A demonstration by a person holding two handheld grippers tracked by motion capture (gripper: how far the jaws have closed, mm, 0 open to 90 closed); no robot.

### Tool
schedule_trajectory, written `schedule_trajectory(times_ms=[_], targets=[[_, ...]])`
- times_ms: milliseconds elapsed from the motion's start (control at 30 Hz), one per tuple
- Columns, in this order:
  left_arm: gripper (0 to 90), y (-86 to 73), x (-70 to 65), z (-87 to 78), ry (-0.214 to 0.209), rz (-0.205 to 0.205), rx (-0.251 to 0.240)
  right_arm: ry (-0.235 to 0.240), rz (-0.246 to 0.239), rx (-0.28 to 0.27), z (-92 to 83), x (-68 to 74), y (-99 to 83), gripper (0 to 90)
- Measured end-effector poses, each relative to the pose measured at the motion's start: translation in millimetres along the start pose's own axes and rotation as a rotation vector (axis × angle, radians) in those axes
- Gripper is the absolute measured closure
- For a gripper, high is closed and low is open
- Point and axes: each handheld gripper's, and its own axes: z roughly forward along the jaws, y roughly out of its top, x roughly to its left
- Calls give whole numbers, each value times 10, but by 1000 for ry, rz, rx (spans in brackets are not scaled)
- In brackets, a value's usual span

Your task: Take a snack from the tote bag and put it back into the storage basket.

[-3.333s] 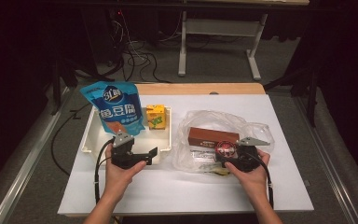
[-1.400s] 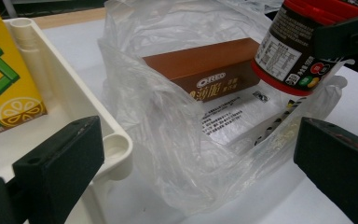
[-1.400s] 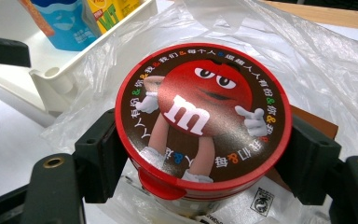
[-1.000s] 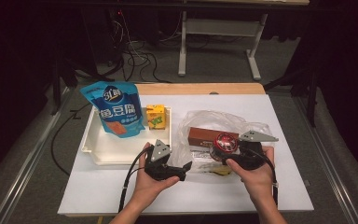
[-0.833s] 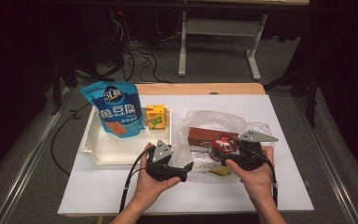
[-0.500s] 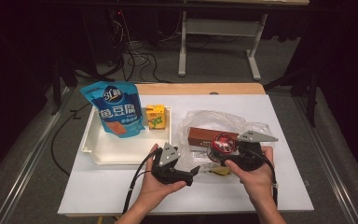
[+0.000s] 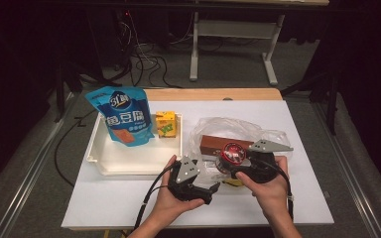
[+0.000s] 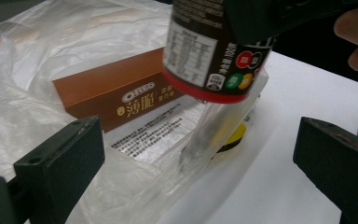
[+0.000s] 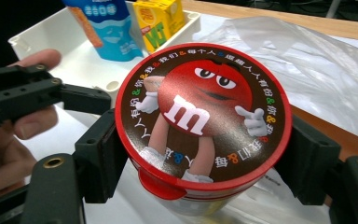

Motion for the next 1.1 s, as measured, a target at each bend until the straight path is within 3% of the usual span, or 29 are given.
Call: schedule_trajectory(times_ms=[533, 1100], targets=[[45, -15, -39, 23, -8, 32, 1, 54, -37, 31, 96, 287, -10, 264], [164, -33, -22, 56, 1, 54, -14, 110, -46, 54, 185, 416, -49, 263]])
